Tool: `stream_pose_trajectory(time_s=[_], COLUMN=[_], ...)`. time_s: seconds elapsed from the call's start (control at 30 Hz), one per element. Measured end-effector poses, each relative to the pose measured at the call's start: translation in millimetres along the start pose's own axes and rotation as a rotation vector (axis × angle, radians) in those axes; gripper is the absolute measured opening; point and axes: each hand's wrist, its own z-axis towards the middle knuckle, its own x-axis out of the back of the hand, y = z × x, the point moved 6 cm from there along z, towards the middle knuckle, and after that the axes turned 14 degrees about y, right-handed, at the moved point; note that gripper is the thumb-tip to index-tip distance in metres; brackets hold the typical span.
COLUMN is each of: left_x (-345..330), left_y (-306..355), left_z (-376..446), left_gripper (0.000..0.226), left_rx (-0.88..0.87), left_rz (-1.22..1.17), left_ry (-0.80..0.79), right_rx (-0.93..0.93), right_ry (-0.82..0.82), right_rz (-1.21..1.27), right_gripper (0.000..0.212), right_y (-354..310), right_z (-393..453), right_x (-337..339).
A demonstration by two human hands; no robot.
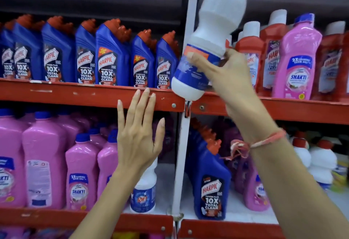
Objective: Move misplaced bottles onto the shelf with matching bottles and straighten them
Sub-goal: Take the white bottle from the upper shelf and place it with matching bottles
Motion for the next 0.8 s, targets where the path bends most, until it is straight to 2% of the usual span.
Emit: stream_pose_trajectory(time_s=[0.07, 0.1, 0.17, 0.3, 0.53, 0.63, 0.8], left_x=[3.9, 5.1, 5.0, -4.9, -24.5, -36.8, -58.5], left_y=[18.7, 27.7, 44.8, 79.3, 152.5, 173.3, 195.4], left_z=[-11.1, -17.2, -31.8, -65.1, -120.2, -150.9, -205.4], left_gripper=[0.054, 0.053, 0.05, 0.047, 0.042, 0.038, 0.054], left_rx=[-0.014, -0.018, -0.016, -0.008, -0.048, -0.102, -0.269], left_rz=[-0.02, -0.031, -0.064, -0.132, -0.31, -0.308, -0.161], left_ry=[-0.006, -0.009, -0.015, -0.048, -0.147, -0.214, -0.475], right_rx=[-0.07, -0.095, -0.133, -0.172, -0.18, -0.177, -0.223], right_ry=[-0.04, -0.047, -0.05, -0.009, 0.085, 0.1, 0.127], right_rz=[0.058, 0.071, 0.084, 0.01, -0.177, -0.282, -0.417], right_gripper=[0.028, 0.026, 0.031, 0.027, 0.051, 0.064, 0.063], right_y=[5.2, 8.9, 16.8, 46.0, 109.8, 132.7, 165.3], right_z=[-5.8, -9.3, -19.5, -36.3, -60.9, -71.2, -83.5], right_x=[26.9, 41.6, 71.0, 122.7, 185.8, 202.4, 226.1])
